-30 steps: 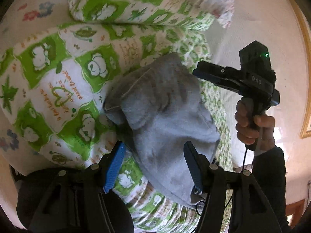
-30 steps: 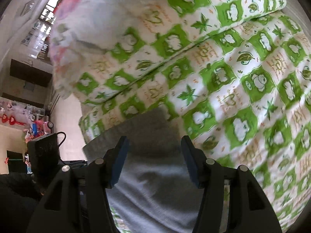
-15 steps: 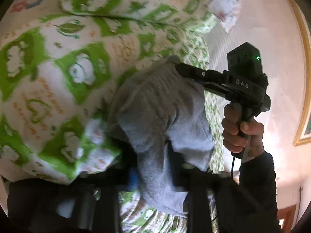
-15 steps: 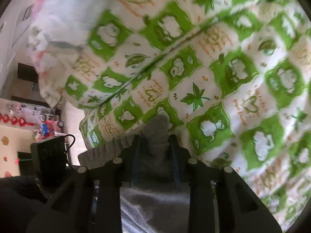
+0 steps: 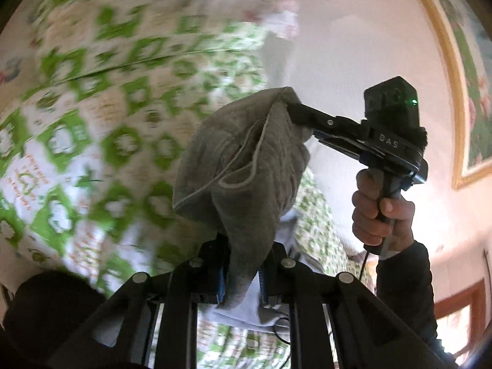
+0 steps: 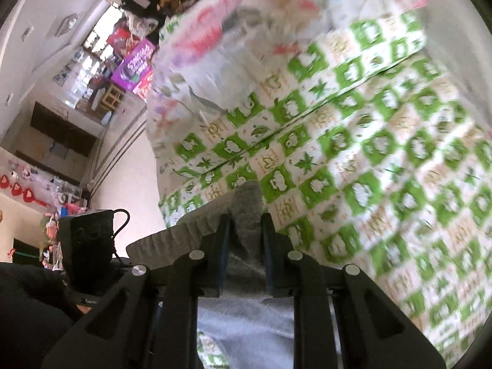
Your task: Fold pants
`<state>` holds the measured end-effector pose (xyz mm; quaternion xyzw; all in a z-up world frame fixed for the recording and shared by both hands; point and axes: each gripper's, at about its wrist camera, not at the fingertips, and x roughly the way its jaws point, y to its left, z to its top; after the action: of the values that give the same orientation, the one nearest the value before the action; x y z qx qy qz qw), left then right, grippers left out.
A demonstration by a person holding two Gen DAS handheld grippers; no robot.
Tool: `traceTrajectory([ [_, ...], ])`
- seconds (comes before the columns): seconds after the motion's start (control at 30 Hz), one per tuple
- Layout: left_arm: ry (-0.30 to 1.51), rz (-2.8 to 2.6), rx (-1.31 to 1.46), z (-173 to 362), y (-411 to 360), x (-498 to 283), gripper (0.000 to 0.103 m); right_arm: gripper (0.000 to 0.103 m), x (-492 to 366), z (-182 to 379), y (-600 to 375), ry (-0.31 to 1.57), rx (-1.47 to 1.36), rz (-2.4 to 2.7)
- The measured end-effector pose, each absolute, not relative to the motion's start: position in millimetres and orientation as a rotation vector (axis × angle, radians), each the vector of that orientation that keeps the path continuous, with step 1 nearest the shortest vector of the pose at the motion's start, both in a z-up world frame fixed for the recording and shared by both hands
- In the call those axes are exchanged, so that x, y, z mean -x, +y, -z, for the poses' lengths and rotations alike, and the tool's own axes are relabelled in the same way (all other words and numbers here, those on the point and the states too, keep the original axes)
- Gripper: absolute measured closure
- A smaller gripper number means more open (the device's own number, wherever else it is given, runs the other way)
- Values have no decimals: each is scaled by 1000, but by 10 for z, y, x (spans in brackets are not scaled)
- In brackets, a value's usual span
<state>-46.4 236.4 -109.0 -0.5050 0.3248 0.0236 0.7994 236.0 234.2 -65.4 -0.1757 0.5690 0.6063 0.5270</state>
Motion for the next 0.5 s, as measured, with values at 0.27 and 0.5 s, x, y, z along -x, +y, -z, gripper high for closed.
traceTrajectory([
  [0.27,703,109,963,647,1749,208,90,82,-2535,128,1530,1295,346,-1368],
  [0.5,753,252,890,479,1143,-97,90,82,-2681,-146,662,1267,274,-1253],
])
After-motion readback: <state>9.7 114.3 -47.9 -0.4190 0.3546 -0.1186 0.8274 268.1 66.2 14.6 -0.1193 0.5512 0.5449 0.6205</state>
